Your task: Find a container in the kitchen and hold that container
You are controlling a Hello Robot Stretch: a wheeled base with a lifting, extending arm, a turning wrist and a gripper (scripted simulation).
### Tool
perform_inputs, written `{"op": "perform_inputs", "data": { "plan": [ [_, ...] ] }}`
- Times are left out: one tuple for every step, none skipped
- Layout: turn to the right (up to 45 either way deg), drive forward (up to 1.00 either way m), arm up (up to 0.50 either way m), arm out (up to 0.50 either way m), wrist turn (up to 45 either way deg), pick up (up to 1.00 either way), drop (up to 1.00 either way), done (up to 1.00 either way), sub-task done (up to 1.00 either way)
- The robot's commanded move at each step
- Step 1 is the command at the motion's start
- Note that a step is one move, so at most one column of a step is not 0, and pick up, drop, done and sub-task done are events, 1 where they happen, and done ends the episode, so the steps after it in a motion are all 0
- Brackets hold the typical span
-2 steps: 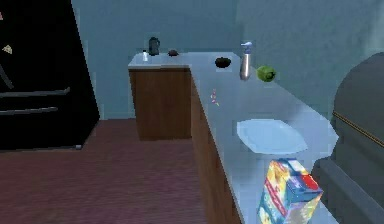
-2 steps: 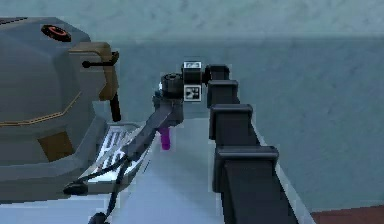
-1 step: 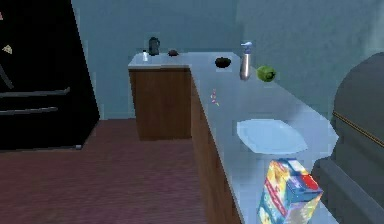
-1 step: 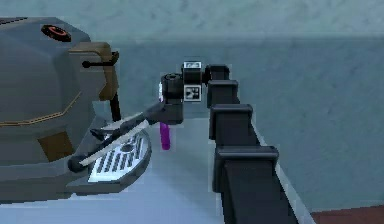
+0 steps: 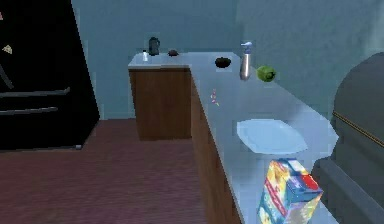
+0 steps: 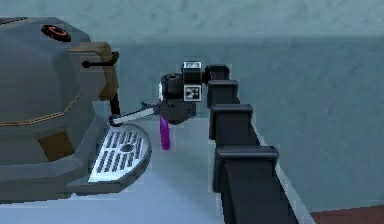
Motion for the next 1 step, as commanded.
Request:
{"op": "perform_inputs", "data": {
  "plan": [
    [0.0,0.0,0.0,0.0,21.0,0.0,0.0,0.0,0.0]
  ]
}}
